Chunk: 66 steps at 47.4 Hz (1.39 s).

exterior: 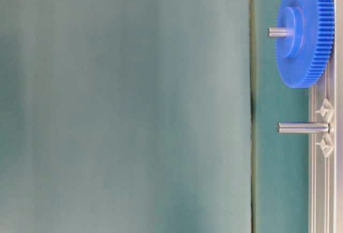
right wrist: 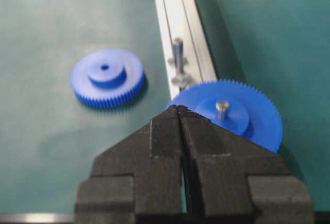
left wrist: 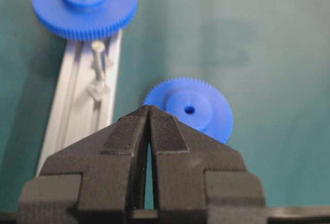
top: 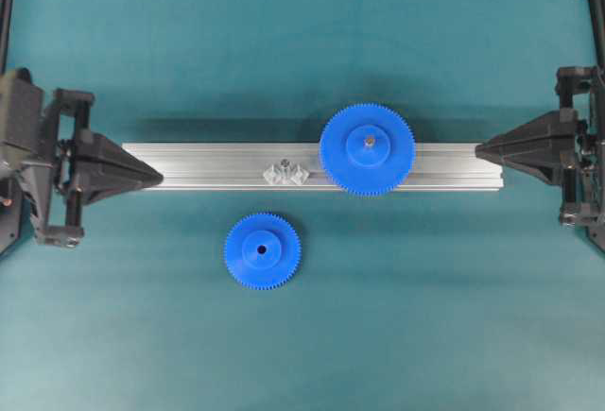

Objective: Find the location of the shaft and insert the small gear.
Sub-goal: 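Move the left gripper toward the loose small blue gear, then lower the left gripper over the small blue gear's hub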

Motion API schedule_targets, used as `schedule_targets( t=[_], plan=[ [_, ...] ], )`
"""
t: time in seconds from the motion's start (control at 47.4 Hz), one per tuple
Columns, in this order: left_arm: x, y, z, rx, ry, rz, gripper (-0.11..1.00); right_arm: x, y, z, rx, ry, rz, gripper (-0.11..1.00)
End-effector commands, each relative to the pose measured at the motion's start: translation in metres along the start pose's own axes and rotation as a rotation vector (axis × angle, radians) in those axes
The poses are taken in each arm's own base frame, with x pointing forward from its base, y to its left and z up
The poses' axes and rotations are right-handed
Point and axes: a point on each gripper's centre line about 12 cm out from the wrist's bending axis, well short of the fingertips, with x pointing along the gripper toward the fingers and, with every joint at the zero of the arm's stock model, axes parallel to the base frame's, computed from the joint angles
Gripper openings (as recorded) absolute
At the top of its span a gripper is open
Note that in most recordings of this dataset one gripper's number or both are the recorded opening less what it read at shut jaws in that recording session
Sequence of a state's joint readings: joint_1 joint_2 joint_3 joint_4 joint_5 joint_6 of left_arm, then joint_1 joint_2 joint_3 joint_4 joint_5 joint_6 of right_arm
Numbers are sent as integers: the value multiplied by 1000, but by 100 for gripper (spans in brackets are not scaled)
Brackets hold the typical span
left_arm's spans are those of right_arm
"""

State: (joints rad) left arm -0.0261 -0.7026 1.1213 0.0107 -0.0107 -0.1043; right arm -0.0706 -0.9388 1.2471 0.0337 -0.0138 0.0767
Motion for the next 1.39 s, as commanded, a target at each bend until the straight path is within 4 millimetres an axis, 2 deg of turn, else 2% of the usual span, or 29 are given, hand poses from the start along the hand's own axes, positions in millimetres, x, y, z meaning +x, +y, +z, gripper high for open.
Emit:
schedule_targets(
  t=[0.0,0.253,0.57,0.781,1.371],
  plan=[
    [6,-6,7,10,3,-19,0,2,-1,-3,11,27,-7,-1],
    [31,-10,5,14,105,-21,0,1,-5,-20,43,96,-24,-1],
    [55,-13,0,0,242,-14,0,0,-5,-30,60,155,-31,-1],
    [69,-15,-4,-35,291,-6,0,0,-6,-33,62,179,-35,-1],
    [122,-30,-9,13,445,-19,0,-1,-6,-38,66,193,-37,-1]
  ],
)
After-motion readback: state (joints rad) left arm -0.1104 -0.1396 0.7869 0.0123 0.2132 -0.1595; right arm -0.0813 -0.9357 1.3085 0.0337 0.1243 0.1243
